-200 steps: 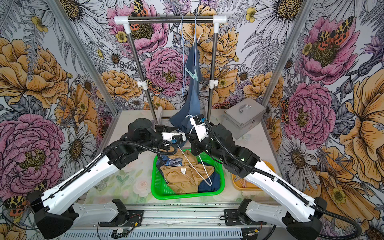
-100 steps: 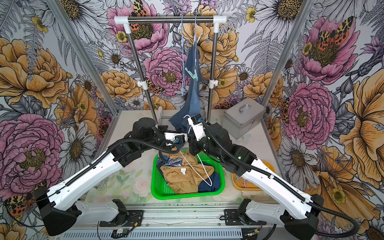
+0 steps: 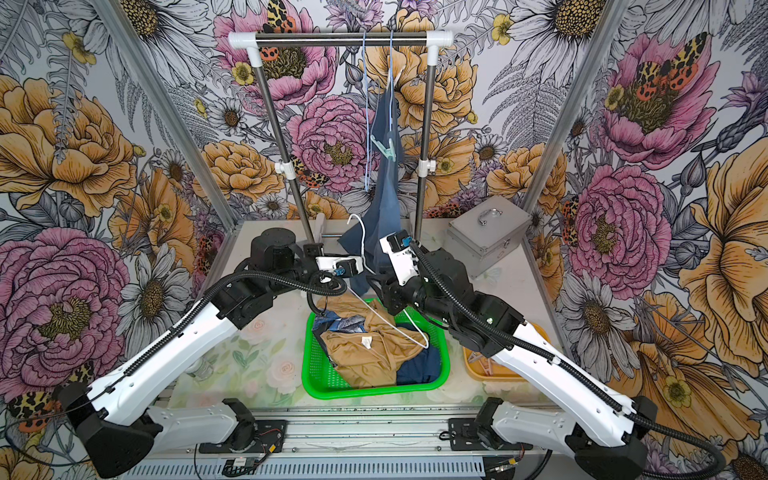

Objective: Remove the clothespins securing t-shirts to the hanger
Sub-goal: Place the hanger on the clothes rail.

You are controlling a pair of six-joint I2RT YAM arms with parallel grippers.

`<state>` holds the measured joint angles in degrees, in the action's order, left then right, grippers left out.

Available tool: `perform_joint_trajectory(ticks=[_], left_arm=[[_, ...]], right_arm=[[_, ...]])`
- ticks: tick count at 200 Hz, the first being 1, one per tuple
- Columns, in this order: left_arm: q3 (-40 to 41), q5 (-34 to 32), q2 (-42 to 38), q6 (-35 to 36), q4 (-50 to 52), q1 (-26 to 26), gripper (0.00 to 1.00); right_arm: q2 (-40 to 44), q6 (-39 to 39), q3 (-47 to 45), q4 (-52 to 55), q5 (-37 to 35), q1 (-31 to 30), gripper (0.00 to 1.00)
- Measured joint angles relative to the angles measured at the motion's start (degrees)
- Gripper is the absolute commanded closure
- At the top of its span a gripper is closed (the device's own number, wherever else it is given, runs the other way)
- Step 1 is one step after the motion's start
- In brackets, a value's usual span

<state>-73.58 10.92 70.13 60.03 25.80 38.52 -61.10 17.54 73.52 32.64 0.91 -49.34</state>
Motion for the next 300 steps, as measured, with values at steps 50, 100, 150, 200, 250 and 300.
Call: perform_joint_trajectory(ticks=[50,100,150,200,250,300], left_arm=[[0.8,1.9,-0.4,0.0,0.0,-3.5,0.97],[0.9,2.5,-0.5,0.0,0.0,-5.4,0.97],[0.9,3.0,-0.5,0.0,0.0,-6.2,0.98],[0.9,3.3,-0.4,-0.1,0.0,-6.5,0.97],[0.9,3.5,-0.4,-1.0,0.0,-6.6,0.79],[0.9,4.9,-0.6,-3.4,-0.1,-6.8,0.53]], right_arm=[[5.4,1.0,-0.4,9.2,0.0,0.0,0.59],[11.4,4.6,-2.5,17.1,1.8,0.0,0.65],[11.7,6.2,-4.5,21.5,2.4,0.0,0.76],[11.7,6.3,-4.5,22.6,3.1,-0.1,1.00],[10.9,5.4,-3.9,22.5,4.2,-0.6,1.00],[9.0,5.2,-0.6,23.6,-1.0,-1.0,1.00]])
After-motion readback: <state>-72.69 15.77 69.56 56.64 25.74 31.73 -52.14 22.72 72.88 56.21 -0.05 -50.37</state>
